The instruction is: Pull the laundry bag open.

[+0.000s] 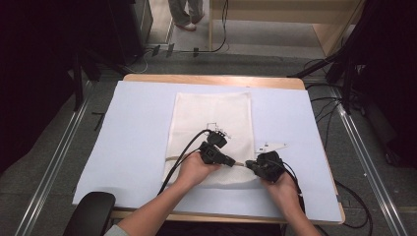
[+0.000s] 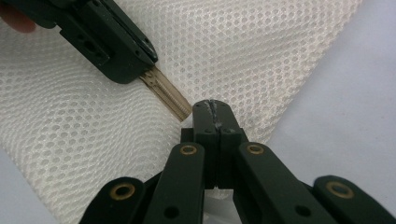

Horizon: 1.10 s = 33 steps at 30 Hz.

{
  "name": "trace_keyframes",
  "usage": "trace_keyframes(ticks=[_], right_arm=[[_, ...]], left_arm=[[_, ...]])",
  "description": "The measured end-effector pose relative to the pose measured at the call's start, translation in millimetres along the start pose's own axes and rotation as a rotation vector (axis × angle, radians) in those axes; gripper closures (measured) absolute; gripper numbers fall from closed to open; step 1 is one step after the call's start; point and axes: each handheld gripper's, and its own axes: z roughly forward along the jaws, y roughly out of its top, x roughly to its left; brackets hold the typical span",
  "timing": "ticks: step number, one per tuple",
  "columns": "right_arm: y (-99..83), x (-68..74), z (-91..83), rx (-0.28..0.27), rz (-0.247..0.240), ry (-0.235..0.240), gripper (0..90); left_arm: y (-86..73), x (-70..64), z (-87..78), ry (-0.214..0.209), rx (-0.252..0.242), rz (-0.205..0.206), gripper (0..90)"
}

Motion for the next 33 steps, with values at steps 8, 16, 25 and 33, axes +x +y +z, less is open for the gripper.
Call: trace_keyframes(ticks=[8, 16, 25, 33], right_arm=[[-0.6, 1.5, -0.2, -0.003, -0.025, -0.015, 90.0], [-1.6, 1.3, -0.3, -0.010, -0.019, -0.012, 90.0], [-2.4, 0.2, -0.6, -0.013, -0.013, -0.004, 90.0], [-2.4, -1.1, -0.5, -0.015, -0.009, 0.004, 90.0]], left_arm=[[-7.3, 10.8, -17.4, -0.002, -0.008, -0.018, 89.0], [-12.0, 14.3, -26.2, -0.012, -0.013, -0.014, 89.0], [-18.2, 17.1, -37.3, -0.013, -0.011, 0.010, 88.9], [-21.1, 22.8, -41.8, -0.041, -0.029, 0.014, 88.9]])
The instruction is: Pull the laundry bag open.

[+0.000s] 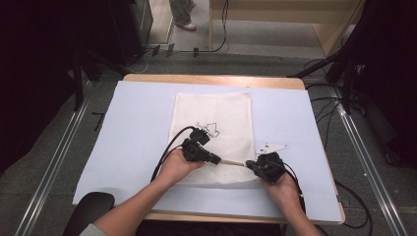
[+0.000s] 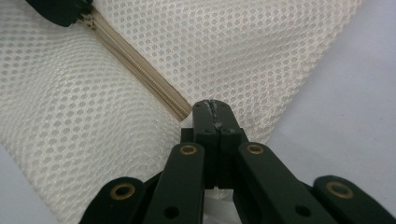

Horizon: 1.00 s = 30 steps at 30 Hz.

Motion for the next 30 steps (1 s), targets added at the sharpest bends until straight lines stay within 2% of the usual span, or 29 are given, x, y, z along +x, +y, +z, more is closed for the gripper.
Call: trace_keyframes(ticks=[6, 11, 12, 14, 16, 18, 19, 20, 23, 30], right_arm=[[0.1, 0.9, 0.0, 0.000, -0.007, -0.003, 90.0], [-0.2, 0.8, 0.0, -0.002, -0.011, -0.003, 90.0], [-0.1, 0.7, 0.0, -0.002, -0.010, -0.002, 90.0], [-0.2, 0.4, 0.0, -0.003, -0.005, 0.001, 90.0], [-0.2, 0.2, 0.0, -0.004, -0.005, 0.002, 90.0], [-0.2, 0.5, 0.0, -0.002, -0.006, 0.001, 90.0], [-0.2, 0.3, 0.0, -0.003, -0.005, 0.001, 90.0], [-0.2, 0.3, 0.0, -0.003, -0.005, 0.002, 90.0], [-0.2, 0.2, 0.1, -0.005, -0.004, 0.002, 90.0], [-0.1, 0.7, -0.1, -0.001, -0.006, -0.002, 90.0]], left_arm=[[-2.4, 3.6, 1.1, -0.005, 0.001, -0.014, 88.9], [-5.3, 7.2, -0.7, 0.010, -0.004, -0.028, 88.9], [-5.8, 8.0, -1.9, -0.005, -0.008, -0.031, 88.9], [-6.2, 7.9, -3.7, 0.003, -0.008, -0.032, 88.9], [-6.9, 8.4, -5.3, -0.007, -0.010, -0.035, 88.9], [-7.6, 10.5, -8.0, 0.009, -0.007, -0.038, 88.9], [-8.3, 13.0, -9.8, -0.010, -0.014, -0.055, 88.9], [-8.9, 14.2, -11.7, 0.004, -0.017, -0.052, 88.9], [-10.3, 17.4, -15.8, -0.016, -0.016, -0.069, 88.9], [-12.0, 17.9, -20.5, -0.011, -0.017, -0.066, 88.8]])
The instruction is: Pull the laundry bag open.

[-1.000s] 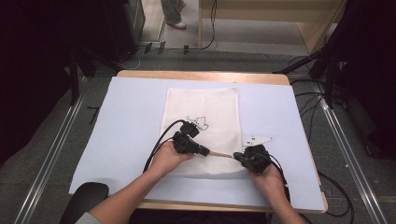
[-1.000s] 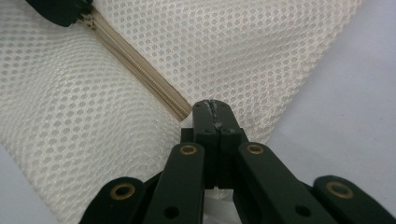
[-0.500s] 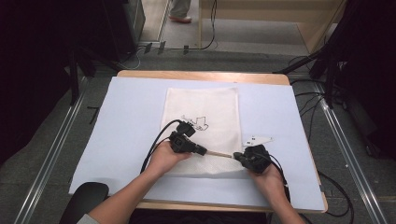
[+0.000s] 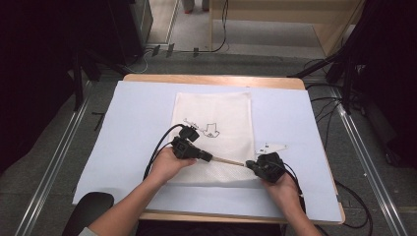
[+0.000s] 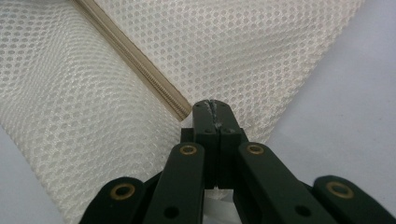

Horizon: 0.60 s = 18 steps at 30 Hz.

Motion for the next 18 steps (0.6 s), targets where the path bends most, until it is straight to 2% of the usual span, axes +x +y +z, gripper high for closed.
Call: trace_keyframes(ticks=[2, 6, 7, 8, 14, 18], right_arm=[[0.0, 0.1, 0.0, 0.000, 0.000, -0.001, 90.0], [0.0, 0.2, 0.0, 0.000, -0.001, -0.001, 90.0], [0.0, 0.1, -0.1, 0.000, -0.002, -0.001, 90.0], [0.0, 0.0, 0.0, 0.000, -0.001, 0.000, 90.0], [0.0, 0.0, -0.2, 0.000, 0.003, 0.000, 90.0], [0.2, -0.6, 0.0, -0.001, 0.001, 0.001, 90.0]], left_arm=[[-0.3, -0.1, -0.9, -0.007, -0.001, 0.000, 88.8], [-1.6, -1.3, -2.1, 0.006, 0.002, 0.009, 88.8], [-2.0, 0.1, -2.8, -0.008, -0.001, -0.002, 88.8], [-2.5, 0.6, -3.3, -0.002, -0.008, -0.009, 88.8], [-4.6, 0.3, -5.7, 0.010, 0.005, 0.004, 88.8], [-6.5, 2.3, -5.8, 0.004, 0.002, -0.008, 88.8]])
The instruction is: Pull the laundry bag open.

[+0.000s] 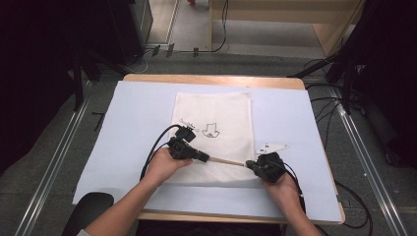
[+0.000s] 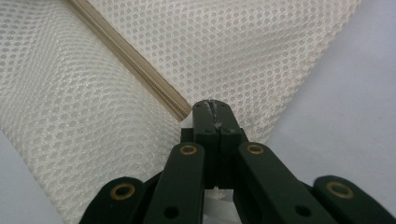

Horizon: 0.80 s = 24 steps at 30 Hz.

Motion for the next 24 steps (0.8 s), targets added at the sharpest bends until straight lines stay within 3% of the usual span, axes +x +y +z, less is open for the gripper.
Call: trace_keyframes(ticks=[2, 3, 8, 10, 11, 17, 24], right_arm=[[0.1, 0.4, -0.2, 0.003, 0.002, -0.001, 90.0], [0.0, 0.3, -0.2, 0.002, 0.001, -0.001, 90.0], [0.1, 0.4, -0.5, 0.003, -0.001, -0.005, 90.0], [0.0, 0.3, -0.6, 0.003, -0.005, -0.007, 90.0], [0.1, 0.3, -0.6, 0.003, -0.005, -0.008, 90.0], [-0.2, 0.4, -0.7, 0.002, -0.004, -0.010, 90.0], [-0.2, 0.3, -0.6, 0.000, -0.005, -0.010, 90.0]], left_arm=[[-0.8, 1.0, -0.8, 0.003, -0.001, -0.002, 88.8], [-1.2, 1.3, -2.6, 0.031, -0.004, 0.005, 88.9], [-4.2, 7.0, -12.1, 0.012, -0.021, -0.025, 88.9], [-5.3, 6.6, -14.8, 0.021, -0.020, -0.018, 88.8], [-6.2, 7.1, -15.4, 0.006, -0.022, -0.023, 88.9], [-9.8, 11.3, -20.8, 0.029, -0.013, -0.030, 88.9], [-18.1, 21.2, -34.9, 0.023, -0.027, -0.056, 88.8]])
